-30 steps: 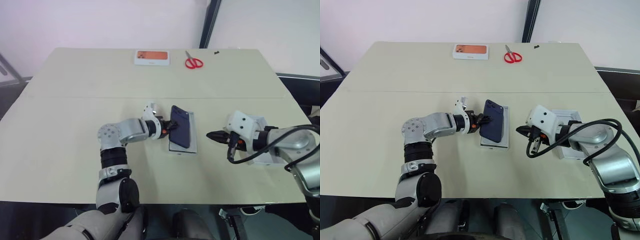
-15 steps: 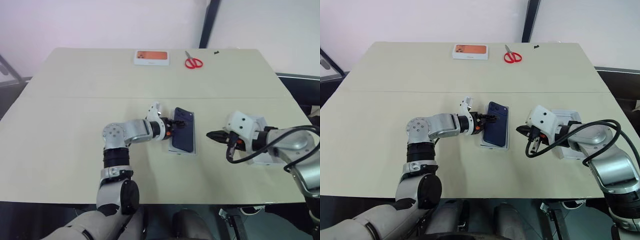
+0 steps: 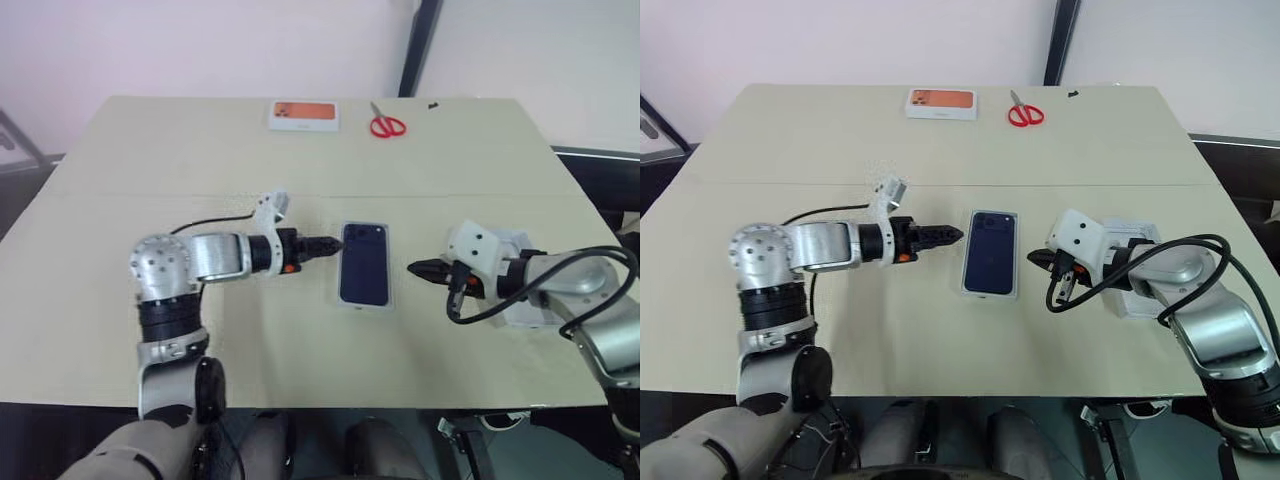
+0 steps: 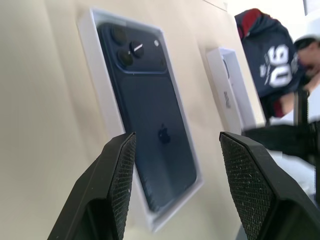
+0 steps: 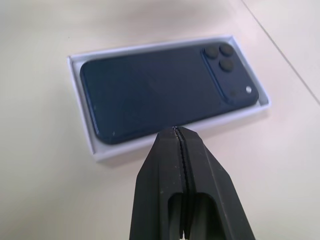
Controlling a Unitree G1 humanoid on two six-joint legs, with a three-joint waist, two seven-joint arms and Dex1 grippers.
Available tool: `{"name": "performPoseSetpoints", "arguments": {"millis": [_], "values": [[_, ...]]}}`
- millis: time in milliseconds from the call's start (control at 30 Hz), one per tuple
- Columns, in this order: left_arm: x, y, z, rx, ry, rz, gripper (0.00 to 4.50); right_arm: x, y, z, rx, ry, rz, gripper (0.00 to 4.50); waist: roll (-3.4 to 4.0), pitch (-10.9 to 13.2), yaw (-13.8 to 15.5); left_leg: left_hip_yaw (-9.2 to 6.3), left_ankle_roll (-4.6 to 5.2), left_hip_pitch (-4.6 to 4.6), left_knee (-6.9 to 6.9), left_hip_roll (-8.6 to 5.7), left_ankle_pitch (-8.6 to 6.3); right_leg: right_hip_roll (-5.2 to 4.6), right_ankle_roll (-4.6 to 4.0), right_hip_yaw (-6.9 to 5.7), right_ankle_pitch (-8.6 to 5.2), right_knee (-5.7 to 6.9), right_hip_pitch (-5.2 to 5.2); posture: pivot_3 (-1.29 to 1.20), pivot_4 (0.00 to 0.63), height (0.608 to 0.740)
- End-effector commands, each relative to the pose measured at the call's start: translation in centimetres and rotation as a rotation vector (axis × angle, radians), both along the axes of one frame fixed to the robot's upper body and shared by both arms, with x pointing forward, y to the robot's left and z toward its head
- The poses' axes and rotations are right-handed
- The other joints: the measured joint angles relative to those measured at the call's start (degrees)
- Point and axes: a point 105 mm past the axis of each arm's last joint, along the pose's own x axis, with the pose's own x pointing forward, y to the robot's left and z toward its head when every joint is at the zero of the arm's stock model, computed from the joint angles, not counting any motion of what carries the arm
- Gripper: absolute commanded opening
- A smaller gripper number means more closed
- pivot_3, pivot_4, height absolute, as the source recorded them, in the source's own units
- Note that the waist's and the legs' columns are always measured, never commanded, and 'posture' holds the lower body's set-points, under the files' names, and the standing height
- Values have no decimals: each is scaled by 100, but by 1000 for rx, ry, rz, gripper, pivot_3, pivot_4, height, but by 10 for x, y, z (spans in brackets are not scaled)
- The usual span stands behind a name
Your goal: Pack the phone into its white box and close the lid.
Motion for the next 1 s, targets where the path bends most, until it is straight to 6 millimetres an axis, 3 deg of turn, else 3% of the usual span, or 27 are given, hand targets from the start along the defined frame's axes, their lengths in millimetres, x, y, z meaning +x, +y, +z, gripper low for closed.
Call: {"name": "performPoseSetpoints", "arguments": {"millis": [33,67,167,300,433,533,800,1000], "values": [[3,8,11,-6,-58,3,2781,3,4,9,0,-44,25,0,0,0,-11,0,0,0,0,0,0,0,0,0,0,0,0,0,150,740],[7,14,15,-18,-77,31,2781,5,5,9,-1,-49,26,0,0,0,-17,0,0,0,0,0,0,0,0,0,0,-1,0,0,150,740],[32,46,33,40,-263,216,1961,10,7,7,-14,-63,22,0,0,1,-38,0,0,0,-2,1,0,0,0,0,0,1,-3,0,150,740],[41,65,28,314,-481,209,56,17,3,1,-51,-76,-2,0,4,2,-62,1,0,1,-12,0,0,0,-1,1,0,-4,-4,0,150,740],[40,66,1,548,-579,38,56,28,-7,-5,-85,-78,-82,0,7,4,-10,1,3,1,-11,0,-1,-2,-1,2,0,-8,-1,0,150,740],[41,57,-8,553,-574,-39,56,30,-8,-8,-106,-80,-94,0,8,4,-3,2,10,-2,-10,-1,-5,-6,-3,2,-1,-9,-1,0,150,740],[29,2,-34,597,-569,-394,56,32,-7,-24,-218,-83,-80,0,10,5,-26,3,20,-8,-7,0,-9,-6,-3,2,-1,-7,-7,0,150,740],[29,-23,-47,602,-591,-480,56,33,-2,-30,-247,-78,-70,0,11,6,-37,3,22,-8,-5,0,-9,-4,-3,2,-1,-3,-9,0,150,740]]}}
